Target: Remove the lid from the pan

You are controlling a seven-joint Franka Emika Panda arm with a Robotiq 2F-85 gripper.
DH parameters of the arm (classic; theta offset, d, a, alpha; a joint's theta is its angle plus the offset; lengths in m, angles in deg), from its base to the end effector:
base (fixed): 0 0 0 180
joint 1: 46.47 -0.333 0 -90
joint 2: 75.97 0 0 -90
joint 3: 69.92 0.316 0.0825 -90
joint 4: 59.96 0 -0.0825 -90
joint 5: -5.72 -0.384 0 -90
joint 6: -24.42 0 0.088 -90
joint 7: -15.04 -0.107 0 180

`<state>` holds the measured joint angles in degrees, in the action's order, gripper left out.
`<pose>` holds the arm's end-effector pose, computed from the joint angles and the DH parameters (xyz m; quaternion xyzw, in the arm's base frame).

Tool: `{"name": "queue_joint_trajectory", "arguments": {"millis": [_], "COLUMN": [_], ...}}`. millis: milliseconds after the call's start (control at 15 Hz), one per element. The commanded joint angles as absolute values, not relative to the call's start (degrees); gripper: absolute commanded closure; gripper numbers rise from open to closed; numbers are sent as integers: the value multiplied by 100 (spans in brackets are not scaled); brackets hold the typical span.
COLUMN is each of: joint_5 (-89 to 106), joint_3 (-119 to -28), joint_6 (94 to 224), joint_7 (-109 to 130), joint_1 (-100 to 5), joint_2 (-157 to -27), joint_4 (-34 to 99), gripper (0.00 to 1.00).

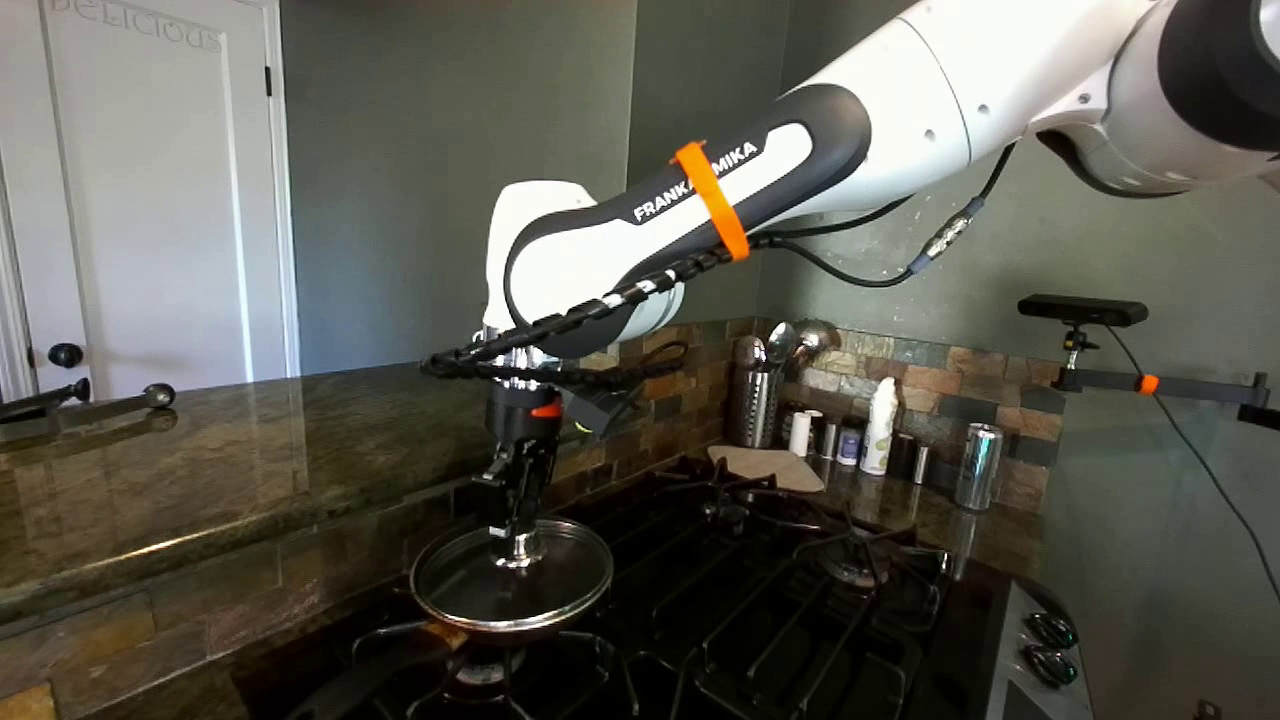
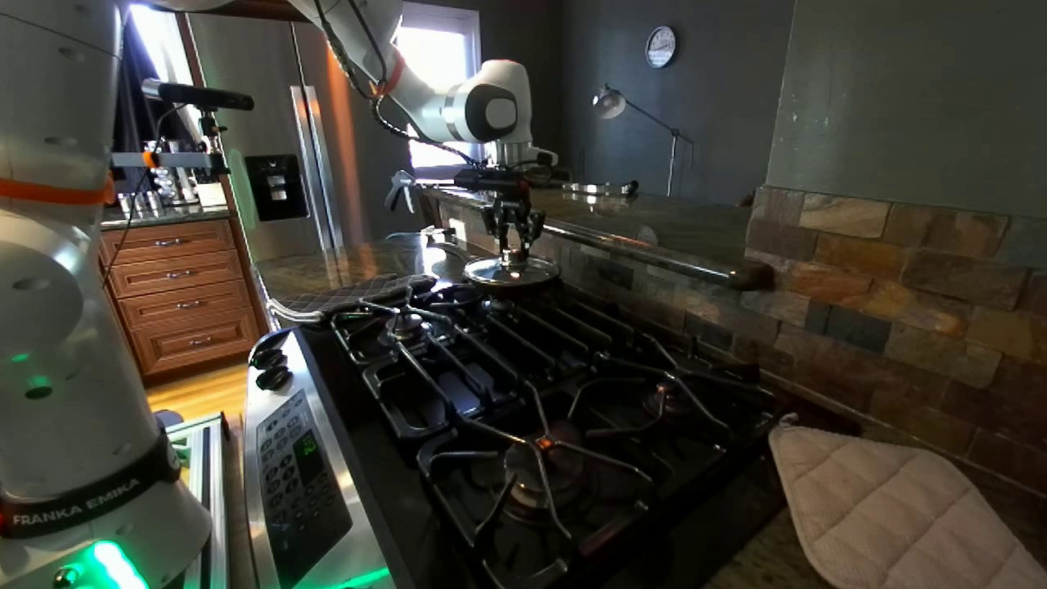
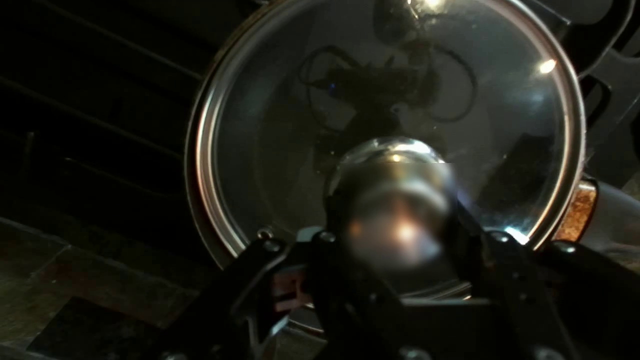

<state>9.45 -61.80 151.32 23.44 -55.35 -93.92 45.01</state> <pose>0.6126 0.1788 0.3699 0.9716 0.2337 0.0368 0.0023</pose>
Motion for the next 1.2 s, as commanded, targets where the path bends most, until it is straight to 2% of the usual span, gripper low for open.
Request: {"name": "queue_joint_trajectory", "arguments": {"millis": [0,67,133,333,400,467,533,600,667,933,1133], "joint_5": [975,975,974,985,982,984,996,1004,1018,1025,994], "joint_3": [-6171,-6171,-6169,-6169,-6168,-6168,-6171,-6173,-6177,-6178,-6176], "joint_6": [15108,15105,15099,15083,15075,15073,15066,15064,15051,15054,15042], "joint_7": [2319,2312,2305,2299,2302,2310,2310,2311,2312,2319,2310], "joint_1": [-5547,-5549,-5552,-5558,-5557,-5557,-5559,-5561,-5564,-5563,-5552], "joint_2": [-9476,-9471,-9464,-9444,-9440,-9441,-9448,-9454,-9464,-9481,-9442], "joint_4": [4401,4405,4409,4420,4424,4427,4427,4431,4431,4436,4446], "gripper": [54,27,26,5,4,18,36,36,43,76,77]}}
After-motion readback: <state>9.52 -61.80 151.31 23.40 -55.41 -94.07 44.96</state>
